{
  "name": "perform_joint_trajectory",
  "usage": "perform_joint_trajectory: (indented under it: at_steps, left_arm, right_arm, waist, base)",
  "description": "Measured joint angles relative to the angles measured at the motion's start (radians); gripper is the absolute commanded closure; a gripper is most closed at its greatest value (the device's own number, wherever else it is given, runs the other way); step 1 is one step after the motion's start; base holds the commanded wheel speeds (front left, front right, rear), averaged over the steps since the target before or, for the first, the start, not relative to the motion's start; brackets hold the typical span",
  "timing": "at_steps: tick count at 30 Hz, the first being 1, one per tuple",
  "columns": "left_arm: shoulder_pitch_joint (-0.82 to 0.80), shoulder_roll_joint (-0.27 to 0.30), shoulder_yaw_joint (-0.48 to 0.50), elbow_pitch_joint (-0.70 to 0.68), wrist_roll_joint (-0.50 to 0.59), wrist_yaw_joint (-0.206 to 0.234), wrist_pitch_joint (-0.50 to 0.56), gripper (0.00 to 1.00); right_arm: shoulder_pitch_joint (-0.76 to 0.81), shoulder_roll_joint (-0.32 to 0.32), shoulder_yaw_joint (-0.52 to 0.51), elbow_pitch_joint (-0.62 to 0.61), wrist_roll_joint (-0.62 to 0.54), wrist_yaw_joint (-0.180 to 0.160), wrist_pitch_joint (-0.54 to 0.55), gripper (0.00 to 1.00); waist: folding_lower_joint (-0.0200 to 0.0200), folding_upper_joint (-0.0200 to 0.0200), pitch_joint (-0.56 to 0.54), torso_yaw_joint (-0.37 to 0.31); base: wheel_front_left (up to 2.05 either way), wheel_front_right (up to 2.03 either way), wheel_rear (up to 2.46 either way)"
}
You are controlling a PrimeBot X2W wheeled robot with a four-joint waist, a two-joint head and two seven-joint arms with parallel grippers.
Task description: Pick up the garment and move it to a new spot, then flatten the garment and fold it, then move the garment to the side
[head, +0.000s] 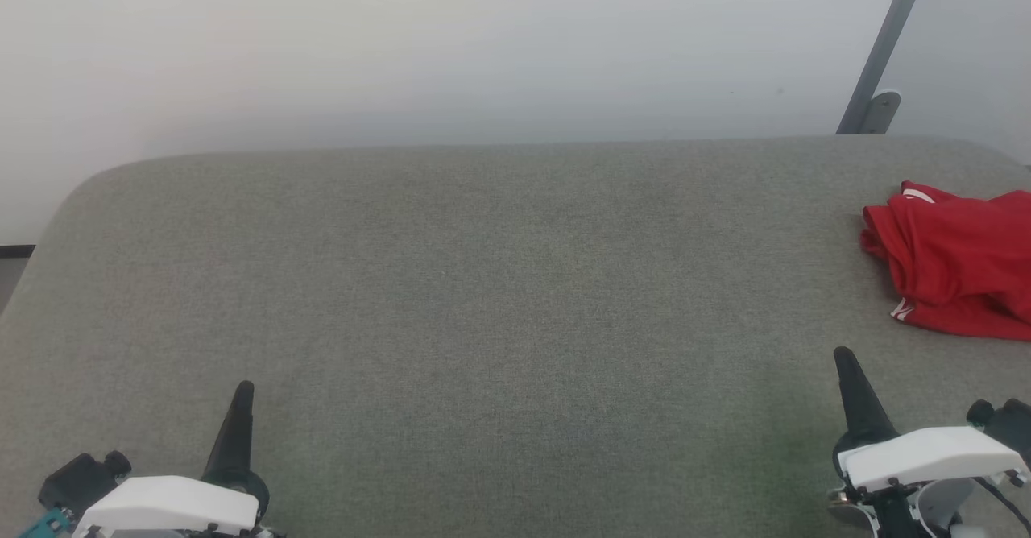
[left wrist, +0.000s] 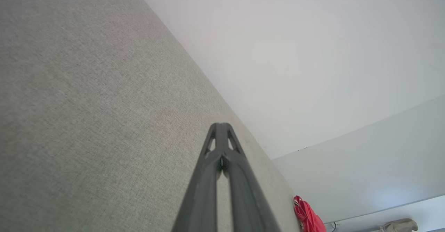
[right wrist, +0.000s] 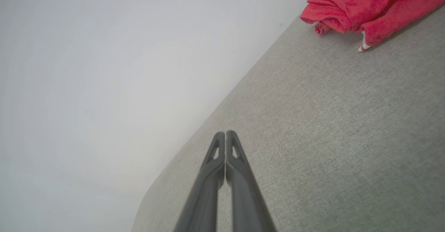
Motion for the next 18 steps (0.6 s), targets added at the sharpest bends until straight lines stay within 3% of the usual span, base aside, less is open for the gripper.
perform_joint_trajectory:
  at_steps: [18]
  left_arm:
    - [-0.031, -0.036, 0.014, -0.005, -0.150, 0.000, 0.049, 1.00]
  right_arm:
    - [-0.012, 0.000, 0.002, -0.009, 0.196, 0.000, 0.037, 1.00]
  waist:
    - [0.0000, 0.0000, 0.005, 0.002]
  base:
    - [0.00, 0.00, 0.00]
